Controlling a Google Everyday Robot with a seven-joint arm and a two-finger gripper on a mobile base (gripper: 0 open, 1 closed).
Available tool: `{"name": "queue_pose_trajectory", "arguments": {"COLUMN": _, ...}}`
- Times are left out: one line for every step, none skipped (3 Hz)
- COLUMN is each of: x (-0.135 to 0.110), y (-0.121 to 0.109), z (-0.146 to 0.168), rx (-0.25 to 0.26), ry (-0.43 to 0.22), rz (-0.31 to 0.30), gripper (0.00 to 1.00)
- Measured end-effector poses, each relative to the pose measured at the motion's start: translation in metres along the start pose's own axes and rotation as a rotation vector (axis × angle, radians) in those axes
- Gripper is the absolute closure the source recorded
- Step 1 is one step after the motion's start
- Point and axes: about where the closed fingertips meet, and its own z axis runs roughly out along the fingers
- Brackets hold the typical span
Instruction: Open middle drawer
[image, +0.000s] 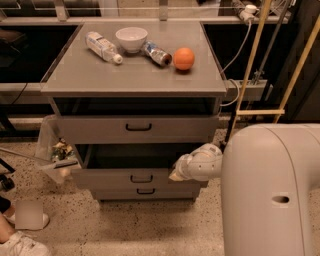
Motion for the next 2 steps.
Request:
{"name": "queue_pose_trajectory", "arguments": {"x": 0.0011, "y": 0.0033, "z": 0.0001, "rx": -0.006, "ry": -0.005, "rz": 0.006, "gripper": 1.00}}
{"name": "queue_pose_trajectory", "arguments": {"x": 0.0069, "y": 0.0080, "z": -0.0051, "rx": -0.007, "ry": -0.007, "rz": 0.006, "gripper": 1.00}}
